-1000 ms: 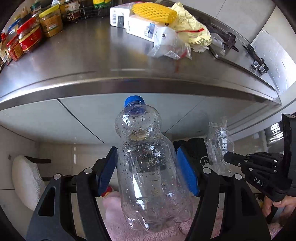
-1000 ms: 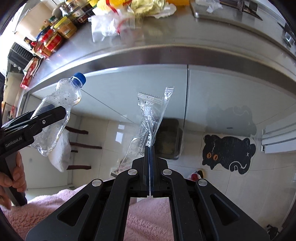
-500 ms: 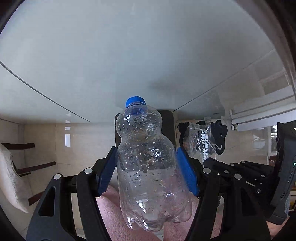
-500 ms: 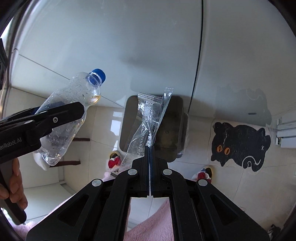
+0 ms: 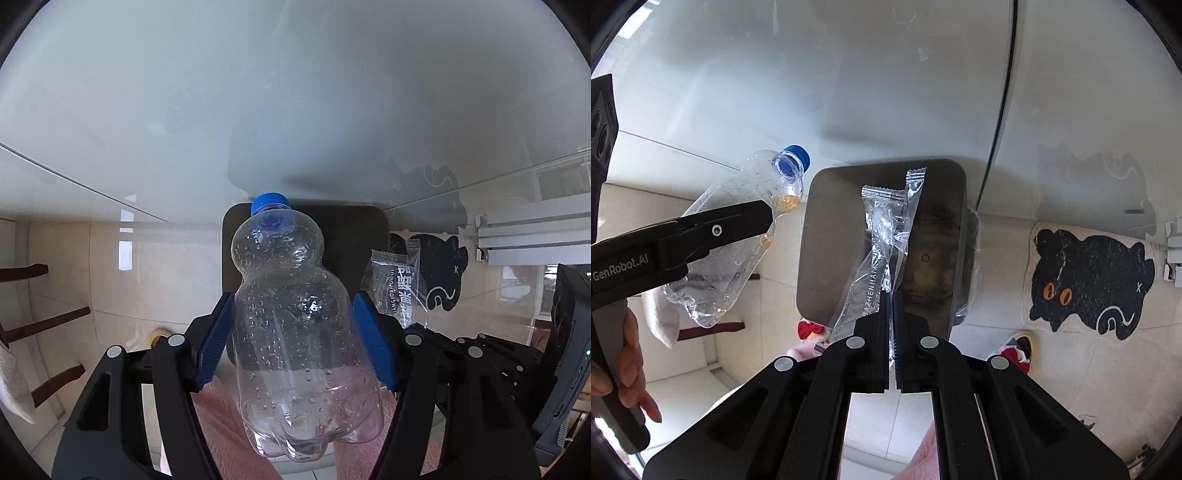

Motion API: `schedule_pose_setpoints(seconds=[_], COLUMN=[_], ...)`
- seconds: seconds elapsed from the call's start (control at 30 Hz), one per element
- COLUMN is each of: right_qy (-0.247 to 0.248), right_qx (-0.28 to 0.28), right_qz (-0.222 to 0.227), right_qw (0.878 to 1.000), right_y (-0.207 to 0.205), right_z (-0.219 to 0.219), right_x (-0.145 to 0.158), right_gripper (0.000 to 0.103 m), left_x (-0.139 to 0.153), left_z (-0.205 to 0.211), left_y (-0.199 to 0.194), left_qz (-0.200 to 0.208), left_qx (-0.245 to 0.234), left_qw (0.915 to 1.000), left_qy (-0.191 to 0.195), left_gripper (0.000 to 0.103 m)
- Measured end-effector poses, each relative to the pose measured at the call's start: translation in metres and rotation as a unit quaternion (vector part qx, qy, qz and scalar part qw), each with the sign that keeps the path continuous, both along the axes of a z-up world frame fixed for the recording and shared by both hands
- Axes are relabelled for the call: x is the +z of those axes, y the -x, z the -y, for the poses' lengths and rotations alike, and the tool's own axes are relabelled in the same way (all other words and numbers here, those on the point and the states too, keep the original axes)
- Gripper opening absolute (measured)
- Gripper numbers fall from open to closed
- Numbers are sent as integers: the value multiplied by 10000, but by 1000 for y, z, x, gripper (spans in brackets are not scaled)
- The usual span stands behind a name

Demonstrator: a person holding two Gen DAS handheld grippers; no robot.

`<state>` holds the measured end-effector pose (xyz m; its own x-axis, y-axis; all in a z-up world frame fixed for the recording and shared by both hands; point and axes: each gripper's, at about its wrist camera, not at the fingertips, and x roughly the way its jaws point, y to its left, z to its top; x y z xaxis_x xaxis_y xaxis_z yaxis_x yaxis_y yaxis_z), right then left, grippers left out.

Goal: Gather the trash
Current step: 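Carry the bottle and packet down over the floor trash bin, then open both tools to drop the bottle and packet into the bin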

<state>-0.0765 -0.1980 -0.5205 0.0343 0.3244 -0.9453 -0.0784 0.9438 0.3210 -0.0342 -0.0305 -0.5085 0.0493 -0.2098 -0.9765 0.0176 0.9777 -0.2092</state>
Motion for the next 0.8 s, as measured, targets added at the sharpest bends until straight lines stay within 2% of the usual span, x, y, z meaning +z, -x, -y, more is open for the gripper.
schedule_pose_setpoints(seconds=[0.23, 0.27, 0.33, 0.37, 0.47, 0.5, 0.63, 0.67, 0.8], right_qy=[11, 16, -19, -58, -46, -34, 26, 32, 37], right_qx=[158, 158, 121, 88, 83, 115, 301, 329, 409], right_qz=[-106, -102, -93, -82, -26, -24, 9, 15, 102], right_qw=[9998, 9998, 9999, 9999, 10000, 9999, 9995, 9995, 9991], right_y=[-2, -2, -3, -3, -5, -5, -4, -3, 1], right_z=[-10, -10, -9, -8, -7, -7, -10, -9, -6], right_x=[-18, -18, -18, -17, -15, -14, -6, -3, 21], right_gripper=[7, 9, 36, 56, 56, 59, 77, 85, 99], left_x=[-10, -11, -11, -9, -7, -6, 1, 5, 22], left_z=[1, 2, 2, 2, 2, 1, 1, 0, -5], left_y=[-12, -15, -17, -18, -21, -22, -24, -24, -20], left_qz=[-61, -57, -36, -14, 30, 25, 32, 51, 81], left_qx=[-72, -72, -85, -100, -82, -48, -15, -16, 42], left_qw=[9999, 9999, 10000, 9999, 9999, 10000, 10000, 9999, 9999], left_qy=[-71, -72, -31, -27, -57, -53, -89, -117, -113], left_gripper=[63, 67, 74, 76, 81, 82, 89, 90, 95])
